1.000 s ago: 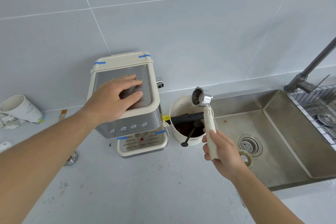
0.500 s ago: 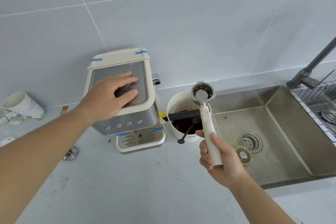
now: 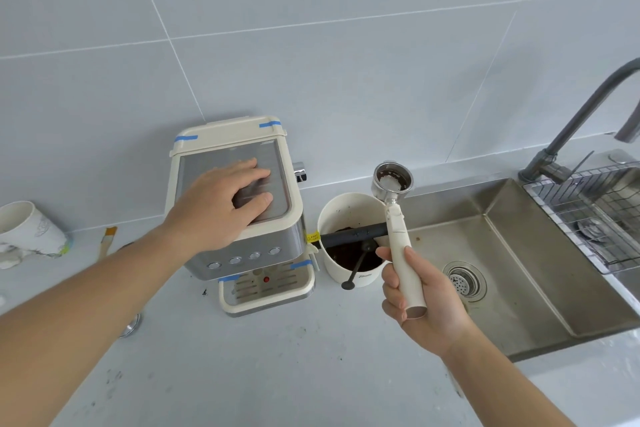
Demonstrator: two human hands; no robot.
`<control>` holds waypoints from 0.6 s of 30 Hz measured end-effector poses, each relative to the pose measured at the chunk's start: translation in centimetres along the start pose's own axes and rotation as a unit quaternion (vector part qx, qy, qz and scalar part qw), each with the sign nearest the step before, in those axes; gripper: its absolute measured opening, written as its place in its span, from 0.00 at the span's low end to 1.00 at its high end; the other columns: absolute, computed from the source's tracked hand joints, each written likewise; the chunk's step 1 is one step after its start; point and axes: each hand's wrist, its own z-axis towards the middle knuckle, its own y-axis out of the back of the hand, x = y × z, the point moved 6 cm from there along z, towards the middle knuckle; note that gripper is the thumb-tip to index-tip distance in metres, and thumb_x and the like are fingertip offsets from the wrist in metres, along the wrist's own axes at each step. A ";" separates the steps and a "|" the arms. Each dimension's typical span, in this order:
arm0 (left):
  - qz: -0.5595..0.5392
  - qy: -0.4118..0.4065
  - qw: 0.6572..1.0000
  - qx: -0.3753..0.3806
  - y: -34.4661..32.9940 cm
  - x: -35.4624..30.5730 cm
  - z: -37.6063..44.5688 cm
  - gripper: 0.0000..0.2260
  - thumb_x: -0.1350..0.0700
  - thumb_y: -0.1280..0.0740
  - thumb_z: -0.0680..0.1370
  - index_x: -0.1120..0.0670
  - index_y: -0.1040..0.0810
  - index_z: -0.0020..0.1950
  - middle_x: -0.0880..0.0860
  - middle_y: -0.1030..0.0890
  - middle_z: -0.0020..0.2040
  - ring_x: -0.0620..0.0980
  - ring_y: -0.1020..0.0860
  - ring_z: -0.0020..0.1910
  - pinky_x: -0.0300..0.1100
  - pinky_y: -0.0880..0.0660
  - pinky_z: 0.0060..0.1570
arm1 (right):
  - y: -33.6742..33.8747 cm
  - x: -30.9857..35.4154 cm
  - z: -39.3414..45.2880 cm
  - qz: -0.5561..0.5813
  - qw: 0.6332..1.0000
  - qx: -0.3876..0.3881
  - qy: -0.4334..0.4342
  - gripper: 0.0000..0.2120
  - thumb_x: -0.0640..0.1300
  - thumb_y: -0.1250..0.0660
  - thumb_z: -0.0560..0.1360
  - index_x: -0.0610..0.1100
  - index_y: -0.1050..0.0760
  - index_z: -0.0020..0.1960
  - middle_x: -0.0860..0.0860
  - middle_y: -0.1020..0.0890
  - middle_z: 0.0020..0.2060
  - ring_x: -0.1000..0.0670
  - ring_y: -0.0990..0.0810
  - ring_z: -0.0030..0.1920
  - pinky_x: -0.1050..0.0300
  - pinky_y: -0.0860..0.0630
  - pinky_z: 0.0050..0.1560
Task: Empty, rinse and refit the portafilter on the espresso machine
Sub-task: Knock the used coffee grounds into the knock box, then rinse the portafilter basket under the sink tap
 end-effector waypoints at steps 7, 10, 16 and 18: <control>0.059 0.024 0.998 0.020 -0.3 -0.8 0.2 0.18 0.44 0.40 0.79 0.47 0.27 0.68 0.49 0.29 0.73 0.54 0.33 0.72 0.50 0.41 0.71 | 0.0 1.1 -0.4 -0.041 0.999 0.023 -0.001 0.18 0.50 0.38 0.75 0.38 0.25 0.58 0.46 0.30 0.30 0.51 0.34 0.21 0.59 0.35 0.20; 0.051 -0.019 0.997 -0.055 -0.3 -4.9 0.2 0.12 0.55 0.40 0.81 0.52 0.22 0.62 0.50 0.23 0.66 0.53 0.31 0.71 0.48 0.37 0.67 | 1.3 3.0 -0.9 -0.059 0.998 0.032 -0.004 0.19 0.50 0.38 0.75 0.38 0.25 0.57 0.45 0.30 0.30 0.50 0.34 0.21 0.60 0.36 0.21; -0.189 0.039 0.978 -0.077 -5.7 -15.4 -1.3 0.09 0.52 0.36 0.80 0.48 0.18 0.56 0.40 0.17 0.51 0.34 0.22 0.49 0.22 0.32 0.48 | 6.5 7.7 -3.2 -0.095 0.993 0.055 -0.031 0.18 0.50 0.39 0.76 0.37 0.25 0.57 0.45 0.29 0.30 0.50 0.34 0.20 0.62 0.36 0.20; -0.272 0.085 0.958 -0.036 -9.2 -18.5 -1.1 0.07 0.54 0.34 0.79 0.46 0.17 0.50 0.40 0.15 0.44 0.33 0.20 0.48 0.22 0.30 0.45 | 8.7 9.5 -4.1 -0.103 0.992 0.065 -0.037 0.18 0.50 0.37 0.75 0.37 0.25 0.57 0.45 0.28 0.29 0.50 0.33 0.19 0.63 0.35 0.19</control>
